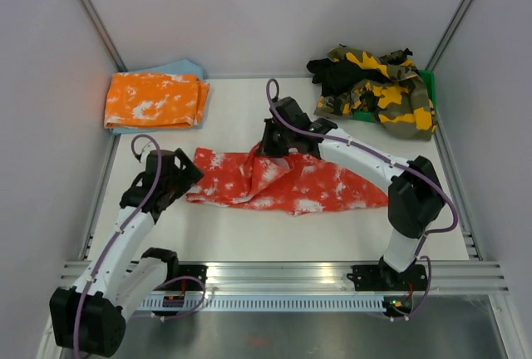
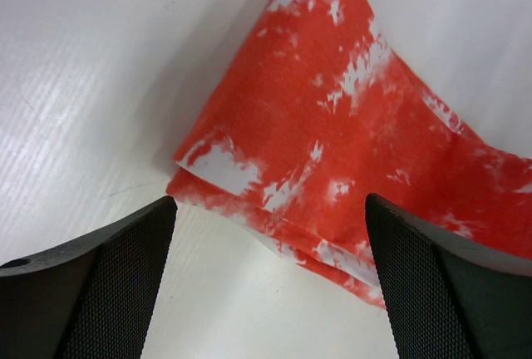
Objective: Fold and stack the trousers
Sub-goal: Fold the trousers
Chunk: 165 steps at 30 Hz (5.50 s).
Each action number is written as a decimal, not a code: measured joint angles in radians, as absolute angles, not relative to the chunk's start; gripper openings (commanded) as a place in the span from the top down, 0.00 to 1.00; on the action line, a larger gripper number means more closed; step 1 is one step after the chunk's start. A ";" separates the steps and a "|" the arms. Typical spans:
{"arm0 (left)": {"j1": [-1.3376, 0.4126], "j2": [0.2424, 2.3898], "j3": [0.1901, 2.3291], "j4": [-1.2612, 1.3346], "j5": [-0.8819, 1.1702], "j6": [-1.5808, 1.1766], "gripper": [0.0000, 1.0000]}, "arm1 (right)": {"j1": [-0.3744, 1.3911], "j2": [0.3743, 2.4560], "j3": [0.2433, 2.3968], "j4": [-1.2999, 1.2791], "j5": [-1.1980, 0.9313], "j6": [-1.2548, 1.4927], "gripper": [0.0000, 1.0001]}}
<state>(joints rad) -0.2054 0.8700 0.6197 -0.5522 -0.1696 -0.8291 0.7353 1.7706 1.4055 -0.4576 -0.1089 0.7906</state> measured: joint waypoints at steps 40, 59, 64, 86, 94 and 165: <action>0.079 0.834 0.668 -0.559 0.035 -0.638 0.03 | 0.761 1.740 1.595 -0.690 0.101 0.627 0.18; 0.083 0.818 0.600 -0.653 -0.076 -0.743 0.14 | 1.055 2.339 2.087 -0.717 0.197 0.588 0.14; 0.083 0.830 0.493 -0.606 -0.002 -0.804 0.31 | 1.075 2.353 2.147 -0.738 0.308 0.538 0.14; 0.083 0.906 0.396 -0.422 0.076 -0.881 0.64 | 1.084 2.423 2.116 -0.760 0.580 0.439 0.71; 0.083 0.995 0.352 -0.344 0.081 -0.915 0.75 | 1.083 2.379 1.961 -0.708 0.605 0.540 0.65; 0.083 1.246 0.525 -0.137 0.215 -0.580 0.14 | 0.908 1.796 1.219 -0.457 0.356 0.675 0.95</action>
<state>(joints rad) 0.0834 1.2461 0.5255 -0.1368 0.2146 -0.5804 0.9077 1.7962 1.2190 -0.4568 0.3565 0.6750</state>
